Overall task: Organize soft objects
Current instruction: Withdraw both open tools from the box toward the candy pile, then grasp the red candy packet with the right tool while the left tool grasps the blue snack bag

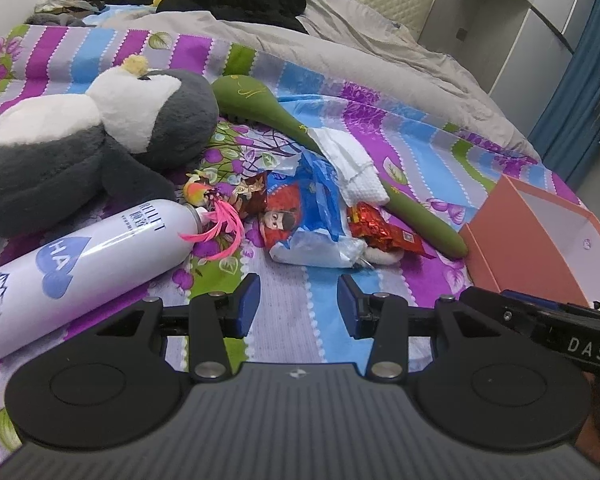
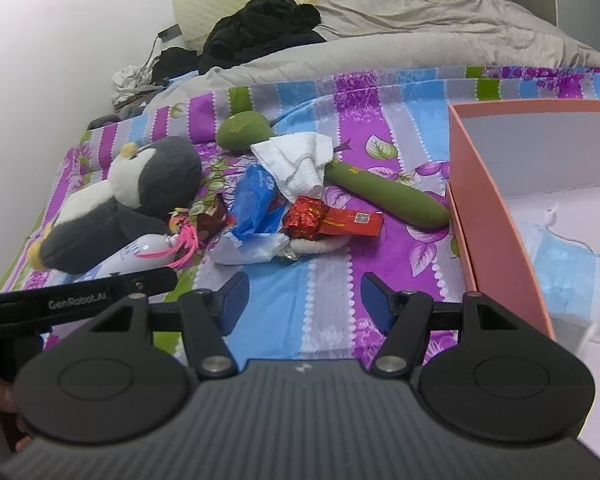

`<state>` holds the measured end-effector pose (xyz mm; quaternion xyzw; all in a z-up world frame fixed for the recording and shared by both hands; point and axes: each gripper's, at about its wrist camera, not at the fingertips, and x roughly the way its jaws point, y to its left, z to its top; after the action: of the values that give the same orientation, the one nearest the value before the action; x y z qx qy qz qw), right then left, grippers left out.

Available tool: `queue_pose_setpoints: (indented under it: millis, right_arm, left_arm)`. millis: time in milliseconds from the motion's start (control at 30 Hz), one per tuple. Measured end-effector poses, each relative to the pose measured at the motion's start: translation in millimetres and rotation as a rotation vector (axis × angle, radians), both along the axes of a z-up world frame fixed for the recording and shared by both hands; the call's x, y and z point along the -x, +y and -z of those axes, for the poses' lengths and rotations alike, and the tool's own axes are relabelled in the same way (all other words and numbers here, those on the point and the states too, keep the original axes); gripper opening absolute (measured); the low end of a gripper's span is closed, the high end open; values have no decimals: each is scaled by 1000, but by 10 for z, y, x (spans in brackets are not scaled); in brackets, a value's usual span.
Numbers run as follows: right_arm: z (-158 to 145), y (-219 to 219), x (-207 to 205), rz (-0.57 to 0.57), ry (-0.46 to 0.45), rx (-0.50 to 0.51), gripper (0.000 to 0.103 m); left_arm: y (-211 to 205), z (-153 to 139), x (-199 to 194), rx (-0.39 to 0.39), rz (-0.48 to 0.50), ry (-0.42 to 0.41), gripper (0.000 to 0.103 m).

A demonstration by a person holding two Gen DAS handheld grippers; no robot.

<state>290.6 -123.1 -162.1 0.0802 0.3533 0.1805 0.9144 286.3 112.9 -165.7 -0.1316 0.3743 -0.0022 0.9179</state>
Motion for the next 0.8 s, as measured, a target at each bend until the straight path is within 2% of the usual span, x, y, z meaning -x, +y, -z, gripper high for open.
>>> queue_pose_setpoints:
  millis: [367, 633, 767, 800]
  right_arm:
    - [234, -27, -383, 42, 42, -50, 64]
    - [399, -42, -666, 92, 86, -138, 64]
    - [412, -4, -760, 92, 67, -144, 64]
    - [416, 13, -797, 87, 62, -151, 61]
  left_arm:
    - [-4, 224, -371, 5, 7, -10, 48]
    - [-1, 374, -573, 52, 19, -26, 48]
    - [-32, 413, -639, 62, 36, -51, 48]
    - [-44, 426, -655, 54, 37, -56, 48]
